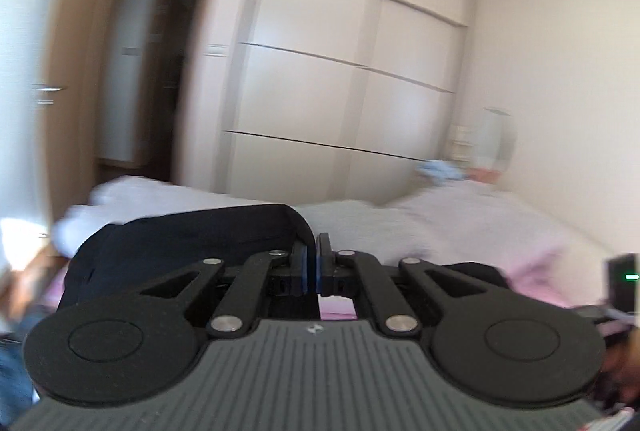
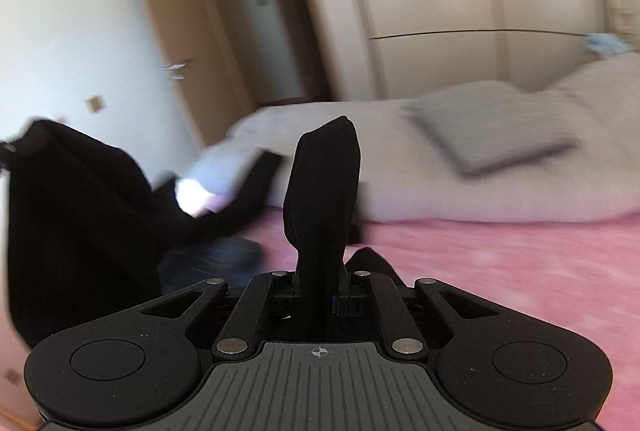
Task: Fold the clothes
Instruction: 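Lift the black garment off the pile and lay it on the bed with both grippers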
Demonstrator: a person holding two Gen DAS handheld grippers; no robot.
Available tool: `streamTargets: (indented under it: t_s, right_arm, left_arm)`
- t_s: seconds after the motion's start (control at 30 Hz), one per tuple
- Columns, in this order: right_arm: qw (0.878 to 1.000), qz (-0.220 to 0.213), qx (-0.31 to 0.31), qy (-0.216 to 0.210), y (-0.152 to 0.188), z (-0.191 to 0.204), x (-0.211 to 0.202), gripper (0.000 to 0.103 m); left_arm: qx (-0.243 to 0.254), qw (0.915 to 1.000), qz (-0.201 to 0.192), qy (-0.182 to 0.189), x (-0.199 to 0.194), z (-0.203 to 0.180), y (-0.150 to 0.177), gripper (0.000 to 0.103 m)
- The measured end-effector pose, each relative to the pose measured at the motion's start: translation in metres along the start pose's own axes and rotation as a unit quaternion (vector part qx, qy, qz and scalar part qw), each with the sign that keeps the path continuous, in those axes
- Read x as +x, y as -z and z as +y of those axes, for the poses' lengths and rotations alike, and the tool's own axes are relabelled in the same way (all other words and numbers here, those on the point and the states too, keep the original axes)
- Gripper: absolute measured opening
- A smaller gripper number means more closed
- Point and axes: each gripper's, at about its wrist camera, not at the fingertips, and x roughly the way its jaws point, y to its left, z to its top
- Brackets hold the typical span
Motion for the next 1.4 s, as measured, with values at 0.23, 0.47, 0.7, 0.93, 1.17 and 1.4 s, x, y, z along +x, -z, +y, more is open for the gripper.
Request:
streamTargets:
  t_s: [0.23, 0.47, 0.7, 0.93, 1.17, 1.4]
  right_arm:
    - [0.989, 0.042, 0.048, 0.131, 0.051, -0.149, -0.096, 0.009]
    - [0.959, 0.142, 0.057, 0.238, 0.123, -0.214, -0.09, 0.07]
    - [0.949, 0.191, 0.152, 0.199, 0.18, -0.195, -0.096, 0.073]
    - [0.944, 0.239, 0.155, 0.166, 0.228, -0.158, -0.032, 0.073]
    - [0.944, 0.214, -0.126, 0.218, 0.243, -0.121, 0.027, 0.073]
    - [0.935, 0.244, -0.168, 0.195, 0.26, -0.145, 0.079, 0.073]
  left_arm:
    - [-0.008, 0.9682, 0.182, 0.172, 0.068, -0.14, 0.093, 0.018]
    - [0.026, 0.9497, 0.269, 0.159, 0.075, -0.133, 0.15, 0.032]
    - [0.117, 0.9318, 0.335, 0.076, 0.093, -0.082, 0.219, 0.045]
    - [0.241, 0.88, 0.401, 0.081, 0.15, -0.03, 0.332, 0.052]
    - [0.247, 0.8571, 0.436, 0.118, 0.207, -0.009, 0.398, 0.054]
    - [0.202, 0.8649, 0.433, 0.154, 0.2, -0.005, 0.381, 0.03]
